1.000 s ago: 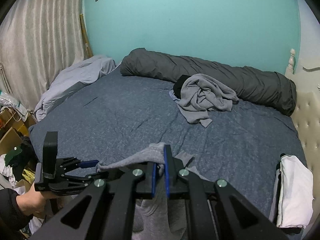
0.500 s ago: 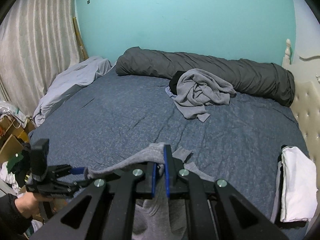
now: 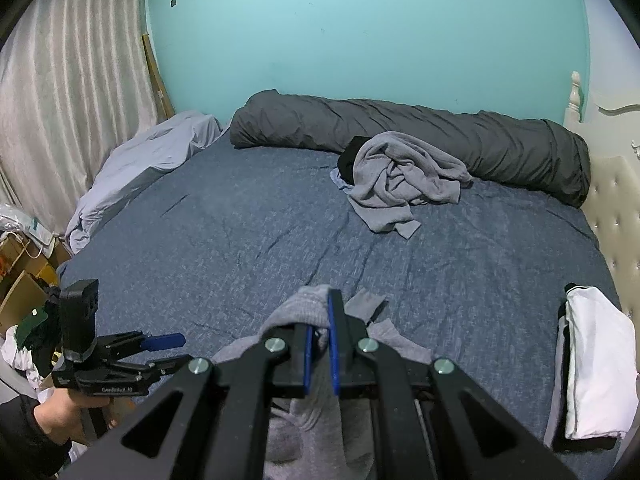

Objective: Fold clothes

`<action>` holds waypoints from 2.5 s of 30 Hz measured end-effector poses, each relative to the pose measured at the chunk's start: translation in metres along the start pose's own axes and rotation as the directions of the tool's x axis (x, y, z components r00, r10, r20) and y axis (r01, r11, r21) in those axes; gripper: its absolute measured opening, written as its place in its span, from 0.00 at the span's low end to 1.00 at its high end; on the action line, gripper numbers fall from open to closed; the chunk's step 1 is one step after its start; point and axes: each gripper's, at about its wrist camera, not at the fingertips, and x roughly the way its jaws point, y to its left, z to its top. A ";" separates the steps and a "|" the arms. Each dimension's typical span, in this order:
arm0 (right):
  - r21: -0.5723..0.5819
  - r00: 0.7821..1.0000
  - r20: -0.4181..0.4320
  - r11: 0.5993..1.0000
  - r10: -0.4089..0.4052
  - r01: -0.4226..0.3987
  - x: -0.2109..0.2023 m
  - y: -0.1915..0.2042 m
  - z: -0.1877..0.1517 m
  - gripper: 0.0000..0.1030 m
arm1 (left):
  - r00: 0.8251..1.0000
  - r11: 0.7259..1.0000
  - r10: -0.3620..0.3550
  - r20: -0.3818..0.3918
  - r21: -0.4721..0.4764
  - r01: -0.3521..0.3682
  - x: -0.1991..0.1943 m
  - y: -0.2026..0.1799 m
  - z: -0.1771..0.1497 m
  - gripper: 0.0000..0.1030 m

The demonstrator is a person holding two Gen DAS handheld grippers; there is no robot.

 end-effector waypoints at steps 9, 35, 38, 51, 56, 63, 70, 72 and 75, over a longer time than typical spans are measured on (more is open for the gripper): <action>0.006 1.000 -0.018 1.000 0.007 -0.007 0.009 0.000 0.000 0.06 | 0.996 0.993 0.049 -0.070 0.113 -0.041 0.032 -0.028 -0.028 0.61; 0.060 0.997 0.074 0.998 -0.008 0.003 -0.014 -0.023 -0.011 0.06 | 0.981 0.956 0.181 0.070 0.224 -0.192 0.001 -0.032 0.032 0.04; 0.058 0.993 0.119 0.998 -0.014 0.007 -0.033 -0.024 0.000 0.06 | 0.976 0.952 0.175 0.133 0.231 -0.202 -0.035 -0.047 0.062 0.04; 0.027 0.910 0.404 0.996 -0.090 0.086 -0.204 -0.012 0.124 0.06 | 0.878 0.914 0.095 0.470 0.309 -0.264 -0.240 -0.183 0.214 0.03; 0.007 0.862 0.497 0.994 -0.100 0.112 -0.281 0.003 0.179 0.06 | 0.823 0.904 0.063 0.564 0.317 -0.287 -0.321 -0.234 0.250 0.03; -0.005 0.829 0.551 0.993 -0.099 0.122 -0.348 0.023 0.226 0.06 | 0.780 0.897 0.044 0.624 0.319 -0.305 -0.393 -0.276 0.267 0.03; -0.030 0.855 0.515 0.996 -0.058 0.085 -0.345 0.031 0.225 0.06 | 0.797 0.900 0.044 0.602 0.322 -0.293 -0.399 -0.264 0.242 0.03; -0.030 0.873 0.484 0.996 -0.055 0.080 -0.331 0.030 0.221 0.06 | 0.813 0.903 0.056 0.580 0.318 -0.289 -0.384 -0.255 0.237 0.03; -0.017 0.903 0.425 0.997 -0.057 0.071 -0.299 0.024 0.215 0.06 | 0.839 0.903 0.084 0.537 0.314 -0.292 -0.349 -0.240 0.231 0.03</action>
